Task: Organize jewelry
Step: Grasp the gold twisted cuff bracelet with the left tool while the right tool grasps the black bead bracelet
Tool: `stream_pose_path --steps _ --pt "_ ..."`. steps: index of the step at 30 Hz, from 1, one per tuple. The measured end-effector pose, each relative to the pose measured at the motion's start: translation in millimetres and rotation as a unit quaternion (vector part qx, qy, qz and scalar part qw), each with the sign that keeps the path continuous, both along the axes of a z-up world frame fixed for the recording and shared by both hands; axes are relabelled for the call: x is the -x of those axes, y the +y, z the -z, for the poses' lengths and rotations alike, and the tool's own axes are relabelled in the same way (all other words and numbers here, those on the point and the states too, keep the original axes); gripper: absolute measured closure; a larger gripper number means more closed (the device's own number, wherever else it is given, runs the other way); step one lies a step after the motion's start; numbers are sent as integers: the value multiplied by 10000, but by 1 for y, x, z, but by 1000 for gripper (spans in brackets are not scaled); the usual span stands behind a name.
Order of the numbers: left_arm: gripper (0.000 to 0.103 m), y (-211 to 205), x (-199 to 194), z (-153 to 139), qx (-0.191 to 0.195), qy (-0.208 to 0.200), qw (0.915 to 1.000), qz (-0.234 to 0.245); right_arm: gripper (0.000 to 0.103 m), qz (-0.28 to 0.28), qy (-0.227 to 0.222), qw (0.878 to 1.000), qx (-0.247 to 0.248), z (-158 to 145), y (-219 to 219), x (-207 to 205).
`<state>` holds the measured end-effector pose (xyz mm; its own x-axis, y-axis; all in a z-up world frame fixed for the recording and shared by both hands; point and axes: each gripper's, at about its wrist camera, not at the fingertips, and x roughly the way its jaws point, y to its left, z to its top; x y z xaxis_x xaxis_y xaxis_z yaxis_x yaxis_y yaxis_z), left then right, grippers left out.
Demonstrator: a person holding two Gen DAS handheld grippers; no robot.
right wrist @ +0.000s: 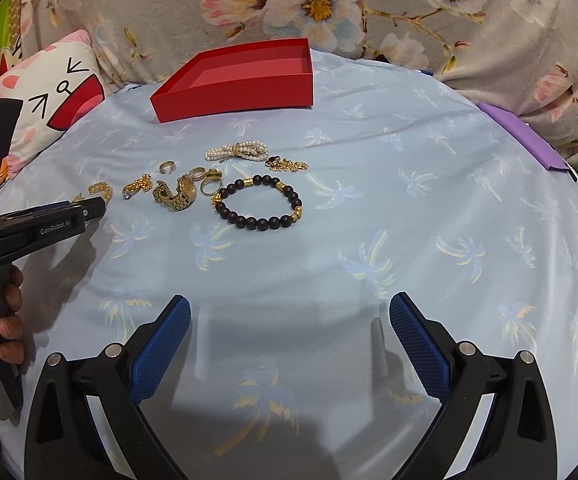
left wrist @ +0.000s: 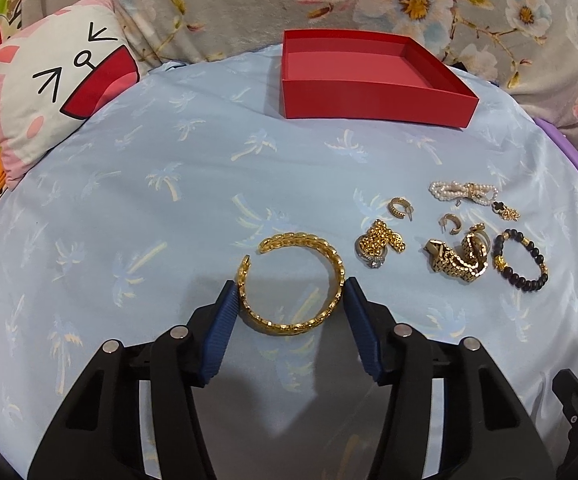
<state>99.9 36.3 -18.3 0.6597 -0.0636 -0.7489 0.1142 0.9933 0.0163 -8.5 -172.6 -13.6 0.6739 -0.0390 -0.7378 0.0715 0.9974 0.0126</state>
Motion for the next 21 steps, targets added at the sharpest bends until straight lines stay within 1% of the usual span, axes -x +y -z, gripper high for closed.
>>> stream_pose_path --steps 3,5,7,9,11,13,15,16,17,19,21 --pt "51 3 4 -5 16 -109 9999 -38 5 31 -42 9999 -129 -1 -5 0" --pt "51 7 7 -11 84 -211 9997 -42 5 -32 -46 9996 -293 -4 -10 -2" --pt "51 11 10 -17 117 -337 9993 -75 5 -134 26 9994 -323 -10 -14 -9" --pt "51 14 12 -22 141 -439 9989 -102 5 -262 47 9994 -226 -15 -13 -19" --pt "51 17 13 -25 194 -466 9987 -106 9 -400 102 9991 -2 -17 -10 -32" --pt "51 18 13 -26 181 -490 9986 -118 24 -532 219 9983 54 -17 -9 -47" --pt "51 18 14 -27 123 -541 9984 -140 29 -606 285 9977 -101 -18 -11 -60" --pt "51 19 14 -27 108 -559 9983 -148 34 -606 300 9976 -153 -17 -13 -66" --pt "51 20 15 -27 117 -561 9982 -154 38 -573 320 9977 -161 -16 -15 -72" --pt "51 22 14 -27 160 -545 9983 -143 51 -548 366 9977 -131 -14 -15 -83" --pt "51 22 14 -27 165 -533 9984 -133 59 -563 426 9975 -101 -9 -14 -91"
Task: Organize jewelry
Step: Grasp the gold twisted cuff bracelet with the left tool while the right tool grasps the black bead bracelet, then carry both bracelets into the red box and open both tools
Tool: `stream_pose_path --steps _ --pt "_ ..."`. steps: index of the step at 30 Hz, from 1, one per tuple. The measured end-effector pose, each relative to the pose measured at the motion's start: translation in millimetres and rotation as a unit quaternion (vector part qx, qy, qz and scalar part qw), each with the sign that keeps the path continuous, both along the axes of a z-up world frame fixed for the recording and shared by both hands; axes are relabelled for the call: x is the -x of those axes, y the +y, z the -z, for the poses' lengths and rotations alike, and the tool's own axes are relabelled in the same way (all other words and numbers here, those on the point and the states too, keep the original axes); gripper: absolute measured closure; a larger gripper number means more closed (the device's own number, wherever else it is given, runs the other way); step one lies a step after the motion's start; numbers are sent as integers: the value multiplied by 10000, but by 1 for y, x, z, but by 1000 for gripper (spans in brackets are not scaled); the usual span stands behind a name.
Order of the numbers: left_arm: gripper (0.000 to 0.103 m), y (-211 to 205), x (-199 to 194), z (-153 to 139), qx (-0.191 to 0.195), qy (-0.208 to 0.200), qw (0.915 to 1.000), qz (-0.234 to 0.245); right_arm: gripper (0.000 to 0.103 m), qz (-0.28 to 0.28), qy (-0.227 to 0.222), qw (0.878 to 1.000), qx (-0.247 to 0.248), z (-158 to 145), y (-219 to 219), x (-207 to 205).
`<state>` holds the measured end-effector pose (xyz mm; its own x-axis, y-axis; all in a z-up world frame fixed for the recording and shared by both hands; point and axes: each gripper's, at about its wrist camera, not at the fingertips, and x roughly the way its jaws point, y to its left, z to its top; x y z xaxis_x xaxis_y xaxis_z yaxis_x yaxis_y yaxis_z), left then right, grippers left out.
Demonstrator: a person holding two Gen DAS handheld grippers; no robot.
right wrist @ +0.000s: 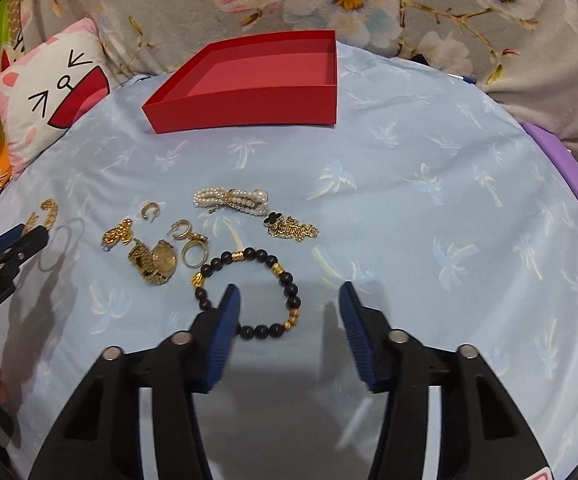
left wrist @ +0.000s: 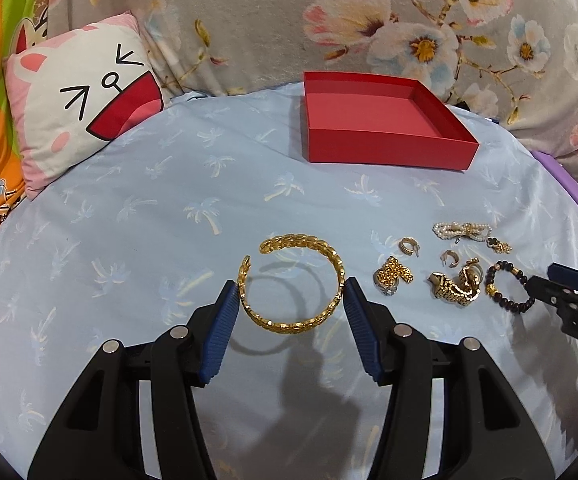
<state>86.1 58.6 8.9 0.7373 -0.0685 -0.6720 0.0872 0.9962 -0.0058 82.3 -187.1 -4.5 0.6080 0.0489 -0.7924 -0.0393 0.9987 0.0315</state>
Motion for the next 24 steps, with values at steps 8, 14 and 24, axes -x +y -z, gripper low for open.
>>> stream_pose_path --steps 8,14,24 --pt "51 -2 -1 4 28 109 9999 94 92 -65 89 9999 -52 13 -3 -7" --pt "51 -2 -2 4 32 123 9998 140 96 -131 9 9997 -210 4 -5 -5" --pt "51 -21 -56 -71 -64 -292 9971 706 96 -399 -891 9952 -76 -108 -7 -46"
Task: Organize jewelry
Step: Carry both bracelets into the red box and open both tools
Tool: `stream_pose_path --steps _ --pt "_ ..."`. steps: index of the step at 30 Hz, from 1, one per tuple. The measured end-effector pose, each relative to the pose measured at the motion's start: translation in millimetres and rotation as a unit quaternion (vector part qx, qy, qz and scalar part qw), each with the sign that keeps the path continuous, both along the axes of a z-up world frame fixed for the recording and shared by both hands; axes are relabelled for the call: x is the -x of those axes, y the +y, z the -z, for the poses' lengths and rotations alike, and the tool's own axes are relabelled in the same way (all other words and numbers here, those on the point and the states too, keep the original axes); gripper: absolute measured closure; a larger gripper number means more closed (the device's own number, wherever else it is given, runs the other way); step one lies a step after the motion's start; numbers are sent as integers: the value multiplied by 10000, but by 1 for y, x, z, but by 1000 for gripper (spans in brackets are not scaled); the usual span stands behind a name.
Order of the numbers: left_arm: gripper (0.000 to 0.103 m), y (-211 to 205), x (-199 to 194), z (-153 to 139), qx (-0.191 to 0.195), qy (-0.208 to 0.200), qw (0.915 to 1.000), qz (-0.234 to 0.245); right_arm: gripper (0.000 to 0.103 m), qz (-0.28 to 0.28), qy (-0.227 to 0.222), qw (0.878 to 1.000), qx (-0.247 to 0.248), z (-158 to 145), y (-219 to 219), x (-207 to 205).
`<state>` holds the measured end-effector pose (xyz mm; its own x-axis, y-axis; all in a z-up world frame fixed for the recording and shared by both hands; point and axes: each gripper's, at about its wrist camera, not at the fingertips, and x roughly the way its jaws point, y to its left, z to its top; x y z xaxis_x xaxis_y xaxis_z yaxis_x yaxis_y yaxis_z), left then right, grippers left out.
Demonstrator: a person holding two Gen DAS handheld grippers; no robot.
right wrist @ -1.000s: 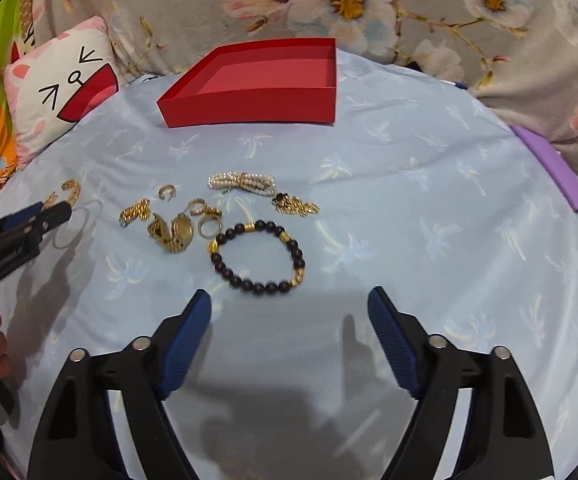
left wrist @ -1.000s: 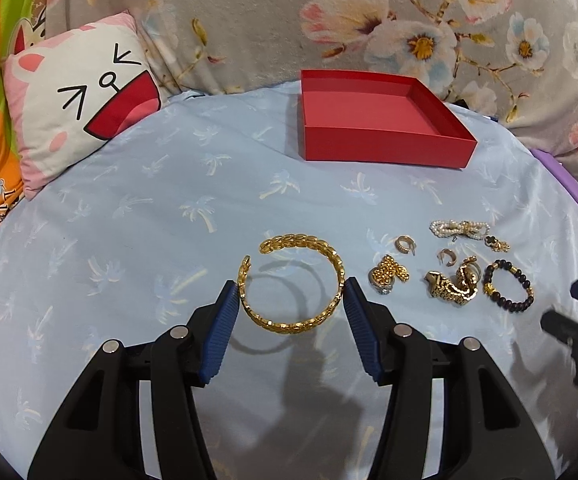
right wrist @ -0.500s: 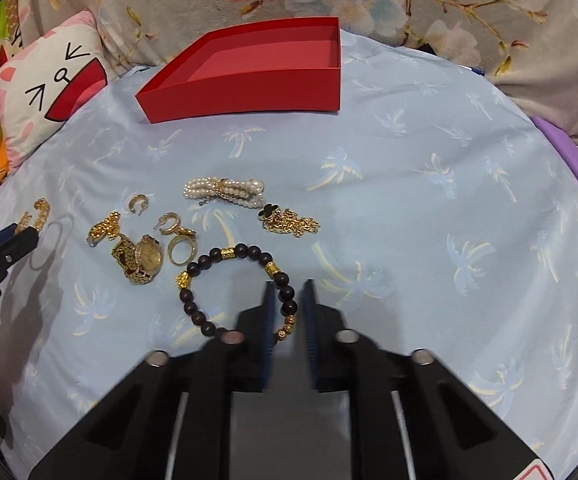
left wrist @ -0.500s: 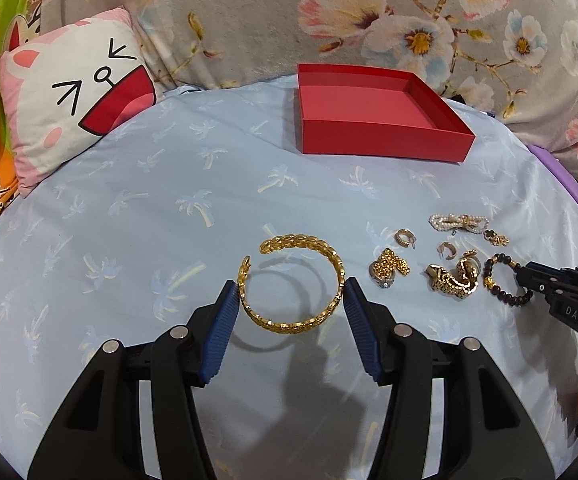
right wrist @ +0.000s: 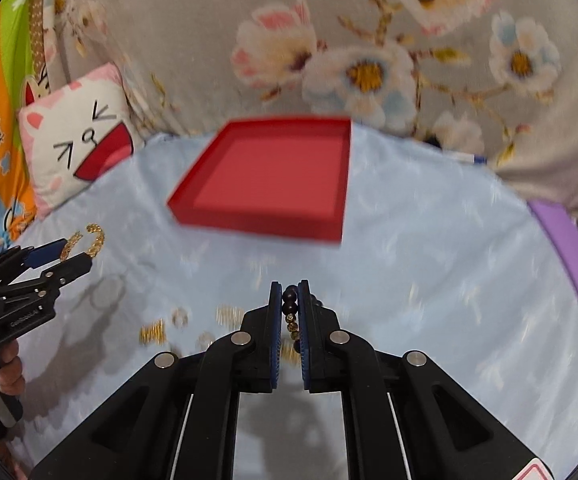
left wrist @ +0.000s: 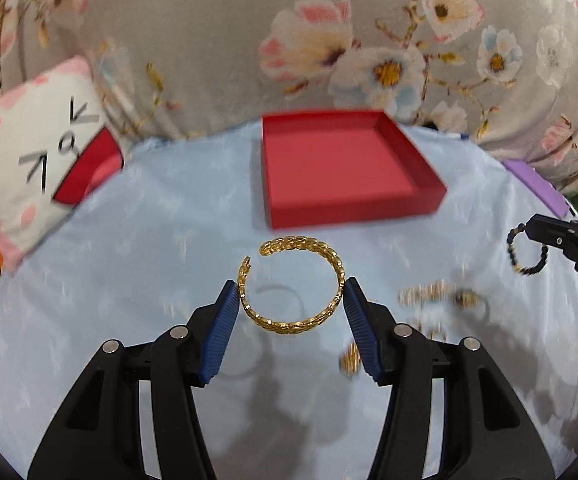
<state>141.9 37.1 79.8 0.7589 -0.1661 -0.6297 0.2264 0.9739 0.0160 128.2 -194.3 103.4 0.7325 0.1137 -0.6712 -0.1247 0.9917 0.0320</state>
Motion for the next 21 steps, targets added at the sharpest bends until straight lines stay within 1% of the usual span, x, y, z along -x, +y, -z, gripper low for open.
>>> stream_pose_path --steps 2,4,6,9,10,11,12,13,15,17,18,21 --pt "50 -7 -27 -19 -36 -170 9998 -18 96 -37 -137 9999 50 -20 2 -26" --pt "50 -16 -61 -33 12 -245 9997 3 96 -111 -160 9998 38 -33 6 -58" --pt "50 -27 -93 -38 30 -212 9997 113 96 -156 -230 9996 22 -41 11 -97" --pt "50 -46 -151 -38 19 -163 9998 119 96 -140 -273 9995 4 -40 18 -153" --pt "50 -50 -168 -36 5 -160 9998 96 96 -140 -233 9996 -25 -36 19 -179" --pt "50 -55 -188 -32 -9 -151 9999 32 96 -105 -214 9997 -95 -33 19 -196" --pt "50 -57 -206 -28 39 -127 9999 -50 96 -85 -108 9997 -181 -26 18 -220" --pt "50 -58 -220 -23 76 -69 9999 -41 96 -41 -8 9997 -248 -18 17 -239" --pt "51 -60 -253 -12 148 73 9996 -229 96 27 177 9994 -307 -1 14 -271" --pt "51 -62 -281 0 279 278 9989 -247 96 56 321 9991 -268 13 15 -293" --pt "51 -64 -292 6 277 378 9986 -254 96 92 395 9989 -220 21 13 -306" --pt "51 -72 -316 23 58 487 9982 -348 96 256 559 9980 -157 39 4 -328"
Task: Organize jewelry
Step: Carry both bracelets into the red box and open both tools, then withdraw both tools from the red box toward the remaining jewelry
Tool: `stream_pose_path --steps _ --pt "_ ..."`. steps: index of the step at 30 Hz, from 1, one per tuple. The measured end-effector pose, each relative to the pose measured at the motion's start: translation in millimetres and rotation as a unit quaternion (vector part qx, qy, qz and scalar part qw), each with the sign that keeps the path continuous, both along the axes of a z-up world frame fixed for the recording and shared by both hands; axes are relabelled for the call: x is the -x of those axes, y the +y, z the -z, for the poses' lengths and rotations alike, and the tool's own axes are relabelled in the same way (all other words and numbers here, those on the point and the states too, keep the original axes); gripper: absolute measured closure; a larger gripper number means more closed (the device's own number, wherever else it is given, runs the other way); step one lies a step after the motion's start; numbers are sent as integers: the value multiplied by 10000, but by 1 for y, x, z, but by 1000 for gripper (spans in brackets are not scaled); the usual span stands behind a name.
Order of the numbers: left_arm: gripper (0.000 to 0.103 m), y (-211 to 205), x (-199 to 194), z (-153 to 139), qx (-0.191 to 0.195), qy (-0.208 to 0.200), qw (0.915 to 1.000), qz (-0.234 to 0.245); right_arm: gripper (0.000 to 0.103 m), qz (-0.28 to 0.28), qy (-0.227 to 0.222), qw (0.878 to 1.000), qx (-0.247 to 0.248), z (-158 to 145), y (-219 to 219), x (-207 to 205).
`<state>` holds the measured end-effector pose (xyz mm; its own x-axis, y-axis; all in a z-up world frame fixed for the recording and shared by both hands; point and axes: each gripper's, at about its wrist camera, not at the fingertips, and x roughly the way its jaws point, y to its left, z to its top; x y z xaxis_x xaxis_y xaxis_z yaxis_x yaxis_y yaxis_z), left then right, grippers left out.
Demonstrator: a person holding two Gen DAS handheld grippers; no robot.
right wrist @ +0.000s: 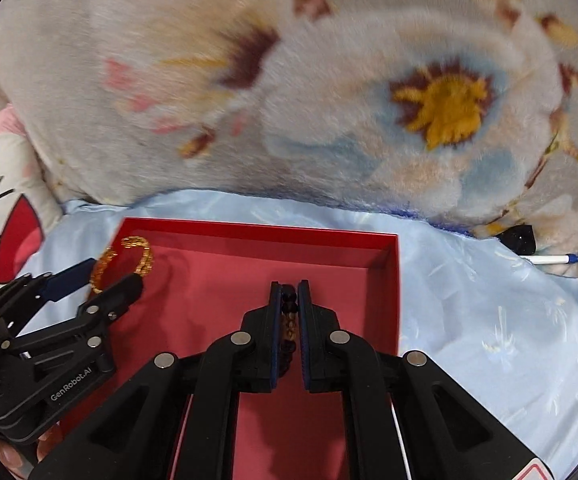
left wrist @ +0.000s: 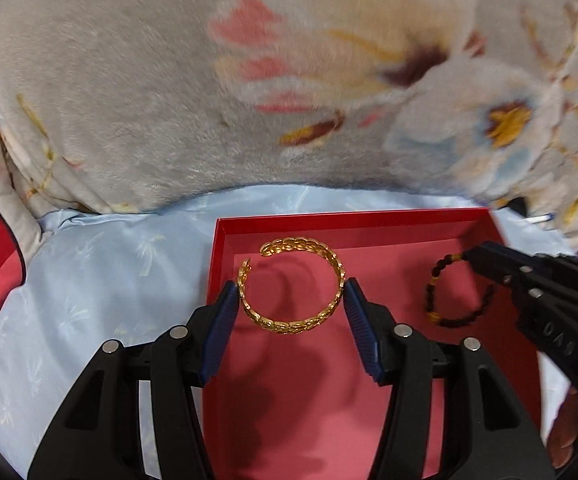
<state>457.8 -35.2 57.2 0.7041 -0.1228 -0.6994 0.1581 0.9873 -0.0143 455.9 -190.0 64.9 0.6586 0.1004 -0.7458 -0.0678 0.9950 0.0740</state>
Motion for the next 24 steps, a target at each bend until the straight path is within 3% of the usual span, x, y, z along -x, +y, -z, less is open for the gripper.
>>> stream_pose_path --steps 6,9,12,18,24 --pt "49 -13 -12 19 -279 183 9994 104 90 317 -54 9991 267 13 -18 -8" --pt "28 -12 -6 12 -374 -103 9992 -61 85 359 -213 9991 97 7 -27 3" --pt "27 -7 8 -3 -354 -411 9984 -147 72 358 -480 9981 136 -6 -31 22" --pt "16 21 78 -32 -137 -699 9974 -145 59 95 -759 9971 -61 -29 -36 106" --pt "12 50 174 -20 -361 -651 9971 -147 50 -208 -711 9973 15 -20 -34 213"
